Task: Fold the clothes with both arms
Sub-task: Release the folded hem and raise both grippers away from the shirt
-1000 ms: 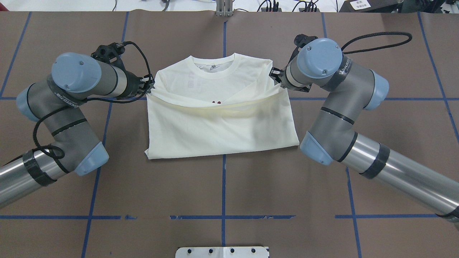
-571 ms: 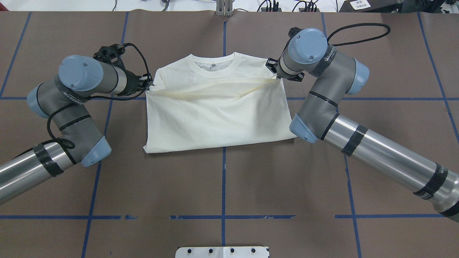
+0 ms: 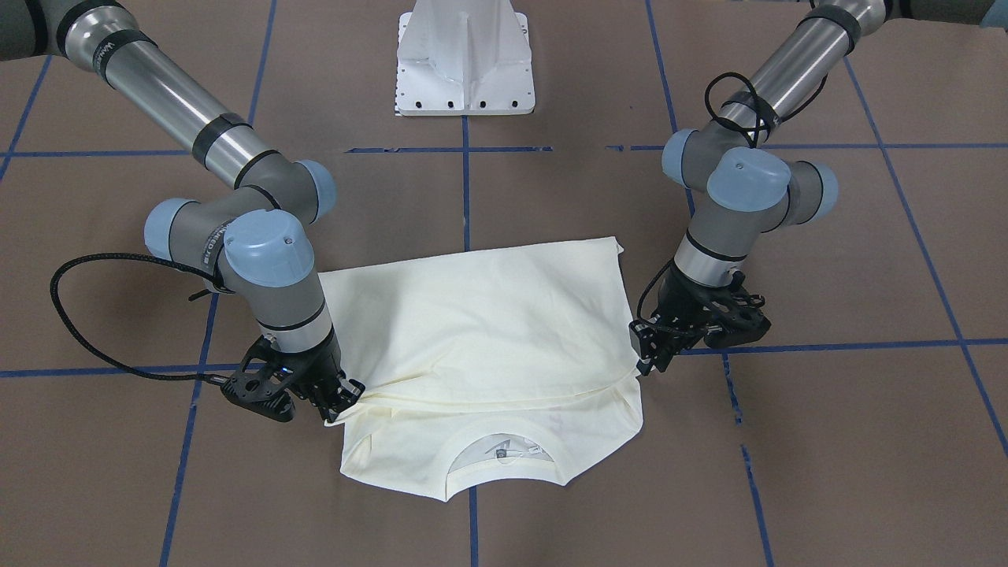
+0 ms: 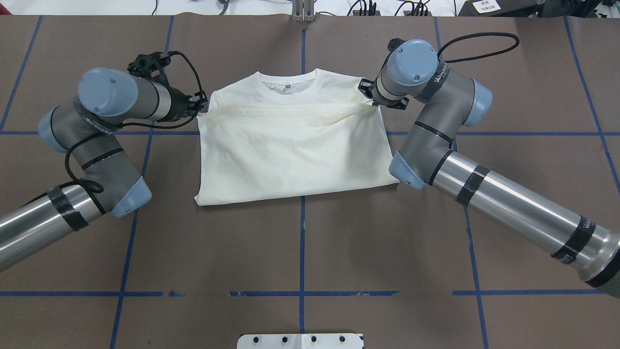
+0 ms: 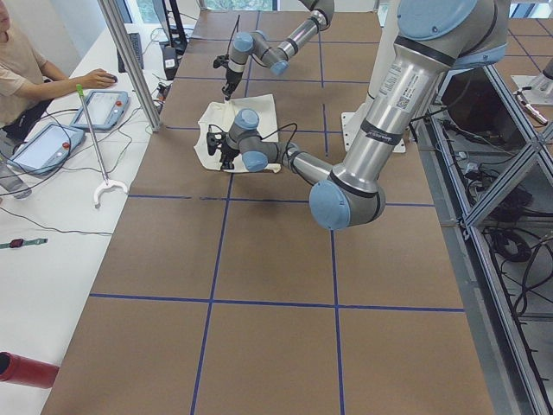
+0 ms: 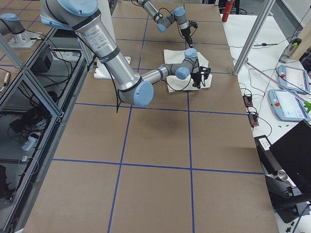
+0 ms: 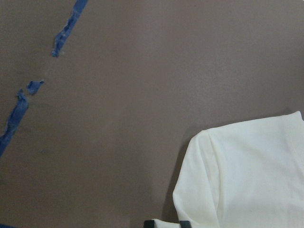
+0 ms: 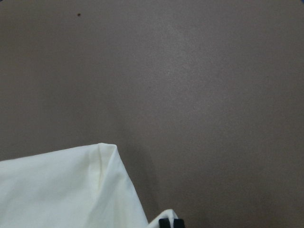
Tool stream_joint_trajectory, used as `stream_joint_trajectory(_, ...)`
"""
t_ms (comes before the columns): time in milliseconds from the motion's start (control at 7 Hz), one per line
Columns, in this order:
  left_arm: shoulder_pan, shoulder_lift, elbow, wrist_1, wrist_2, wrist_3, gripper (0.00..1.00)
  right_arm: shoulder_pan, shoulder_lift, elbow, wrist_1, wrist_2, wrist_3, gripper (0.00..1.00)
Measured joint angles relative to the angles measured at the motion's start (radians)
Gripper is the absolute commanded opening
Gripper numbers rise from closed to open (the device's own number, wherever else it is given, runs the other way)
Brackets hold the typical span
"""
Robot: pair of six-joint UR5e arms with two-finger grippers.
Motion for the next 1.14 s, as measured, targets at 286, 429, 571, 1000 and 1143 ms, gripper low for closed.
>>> stream_joint_trajectory(286, -0.014, 0.070, -0.103, -0.027, -0.042, 0.015, 0.55, 0.002, -0.049, 0.088, 0.025, 0.035, 0.006, 0.55)
stream_joint_trajectory(429, -0.016, 0.108, -0.155, -0.031, -0.053, 0.019, 0.55, 0.004, -0.089, 0.159, 0.032, 0.078, 0.010, 0.63)
stream_joint_trajectory(571, -0.016, 0.125, -0.182, -0.032, -0.057, 0.023, 0.55, 0.006, -0.138, 0.235, 0.034, 0.112, 0.015, 0.67)
stream_joint_trajectory(1000, -0.011, 0.127, -0.204, -0.033, -0.057, 0.026, 0.55, -0.002, -0.303, 0.407, 0.036, 0.170, 0.046, 0.70)
stream_joint_trajectory(1143, -0.010, 0.123, -0.208, -0.032, -0.056, 0.025, 0.55, -0.015, -0.348, 0.446, 0.037, 0.175, 0.083, 0.72)
